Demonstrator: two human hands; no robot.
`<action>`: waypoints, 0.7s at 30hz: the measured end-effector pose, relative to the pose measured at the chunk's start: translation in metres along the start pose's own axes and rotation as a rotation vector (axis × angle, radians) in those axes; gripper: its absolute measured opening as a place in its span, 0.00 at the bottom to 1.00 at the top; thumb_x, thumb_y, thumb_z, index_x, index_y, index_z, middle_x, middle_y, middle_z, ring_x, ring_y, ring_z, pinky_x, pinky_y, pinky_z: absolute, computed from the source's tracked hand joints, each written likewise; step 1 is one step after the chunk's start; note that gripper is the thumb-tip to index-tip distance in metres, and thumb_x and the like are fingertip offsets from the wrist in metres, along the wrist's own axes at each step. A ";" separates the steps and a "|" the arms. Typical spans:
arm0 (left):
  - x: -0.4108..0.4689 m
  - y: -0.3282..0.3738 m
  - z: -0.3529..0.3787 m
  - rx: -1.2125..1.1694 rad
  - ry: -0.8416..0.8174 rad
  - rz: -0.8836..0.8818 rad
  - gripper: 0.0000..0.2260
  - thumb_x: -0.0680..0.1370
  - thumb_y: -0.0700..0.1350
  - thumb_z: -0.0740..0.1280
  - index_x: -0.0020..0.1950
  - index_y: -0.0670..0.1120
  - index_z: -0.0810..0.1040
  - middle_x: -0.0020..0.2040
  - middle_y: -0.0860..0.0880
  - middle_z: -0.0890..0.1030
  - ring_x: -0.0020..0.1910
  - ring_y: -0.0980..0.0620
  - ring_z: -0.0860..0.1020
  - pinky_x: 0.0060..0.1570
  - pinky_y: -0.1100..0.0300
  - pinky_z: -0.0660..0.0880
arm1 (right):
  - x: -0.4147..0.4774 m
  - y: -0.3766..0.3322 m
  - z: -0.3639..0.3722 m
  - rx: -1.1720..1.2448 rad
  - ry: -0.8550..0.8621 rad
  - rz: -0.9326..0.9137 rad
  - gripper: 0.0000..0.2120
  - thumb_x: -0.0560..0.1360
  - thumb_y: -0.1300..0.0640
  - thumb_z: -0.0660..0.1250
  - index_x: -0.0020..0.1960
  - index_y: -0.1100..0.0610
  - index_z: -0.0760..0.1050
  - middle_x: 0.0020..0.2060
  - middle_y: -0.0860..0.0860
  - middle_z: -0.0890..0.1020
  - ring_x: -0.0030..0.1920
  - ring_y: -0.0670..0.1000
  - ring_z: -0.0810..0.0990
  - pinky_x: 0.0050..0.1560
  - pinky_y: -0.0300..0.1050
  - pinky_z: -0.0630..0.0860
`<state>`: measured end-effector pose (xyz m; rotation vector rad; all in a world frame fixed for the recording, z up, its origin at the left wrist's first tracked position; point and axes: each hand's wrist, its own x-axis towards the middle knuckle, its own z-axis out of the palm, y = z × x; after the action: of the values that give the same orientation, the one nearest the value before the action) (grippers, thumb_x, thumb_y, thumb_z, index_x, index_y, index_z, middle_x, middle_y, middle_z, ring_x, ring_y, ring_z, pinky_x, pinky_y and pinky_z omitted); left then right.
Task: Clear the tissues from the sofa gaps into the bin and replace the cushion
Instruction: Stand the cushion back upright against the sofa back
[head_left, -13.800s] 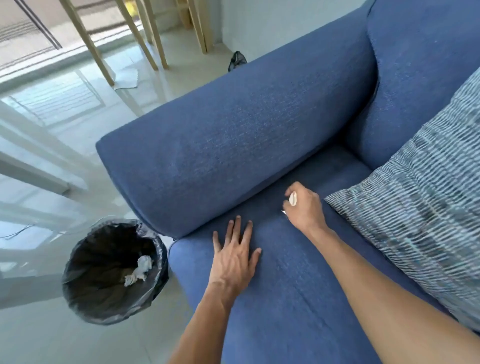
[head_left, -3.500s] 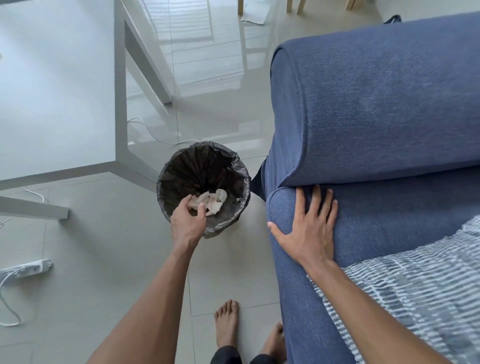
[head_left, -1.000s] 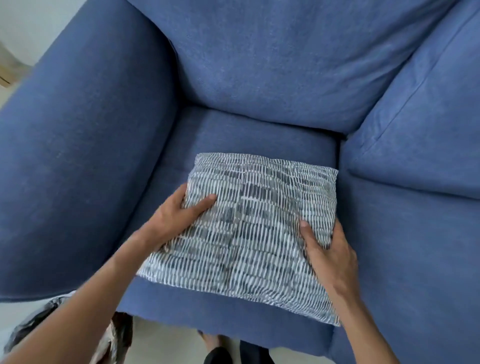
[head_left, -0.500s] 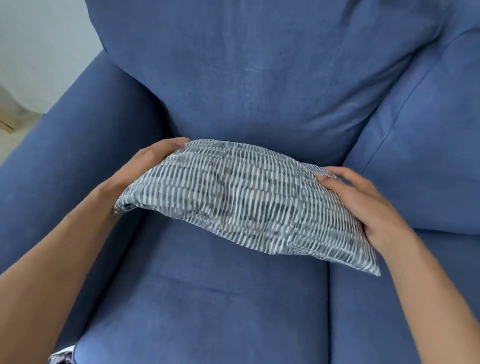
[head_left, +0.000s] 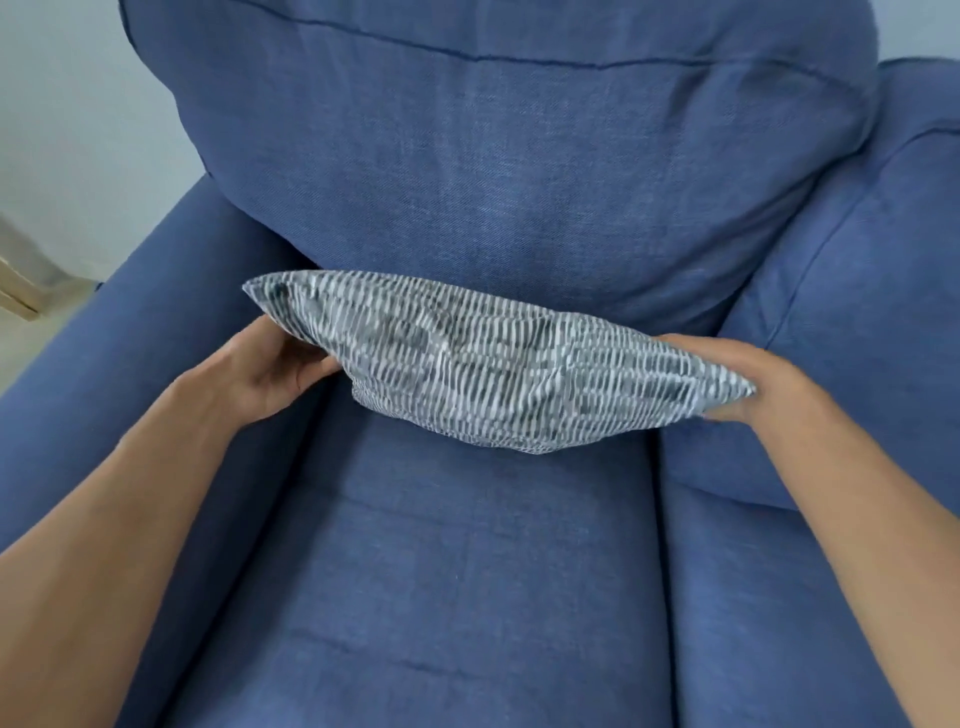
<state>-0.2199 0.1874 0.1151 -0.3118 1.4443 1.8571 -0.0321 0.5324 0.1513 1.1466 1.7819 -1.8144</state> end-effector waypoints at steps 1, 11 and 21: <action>0.002 0.004 0.000 0.012 0.009 0.008 0.09 0.83 0.42 0.59 0.56 0.44 0.78 0.53 0.47 0.81 0.48 0.52 0.82 0.36 0.64 0.81 | 0.002 -0.004 0.002 -0.005 0.056 -0.033 0.16 0.82 0.63 0.58 0.36 0.58 0.72 0.28 0.51 0.77 0.22 0.43 0.77 0.24 0.33 0.73; 0.033 0.007 0.002 0.941 0.184 0.159 0.23 0.70 0.49 0.77 0.62 0.52 0.73 0.56 0.47 0.79 0.51 0.51 0.78 0.55 0.55 0.76 | 0.031 0.015 0.019 0.364 0.163 -0.088 0.14 0.80 0.69 0.54 0.57 0.62 0.76 0.48 0.58 0.82 0.42 0.50 0.83 0.36 0.39 0.82; 0.049 -0.025 0.011 0.792 0.110 0.398 0.26 0.77 0.62 0.63 0.73 0.56 0.64 0.64 0.52 0.76 0.60 0.50 0.75 0.60 0.51 0.72 | 0.051 0.040 0.073 -0.056 0.443 -0.517 0.21 0.72 0.39 0.72 0.62 0.42 0.72 0.54 0.31 0.77 0.54 0.32 0.74 0.58 0.37 0.69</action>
<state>-0.2334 0.2197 0.0714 0.2870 2.3018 1.3970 -0.0561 0.4719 0.0784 1.2161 2.5630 -1.8519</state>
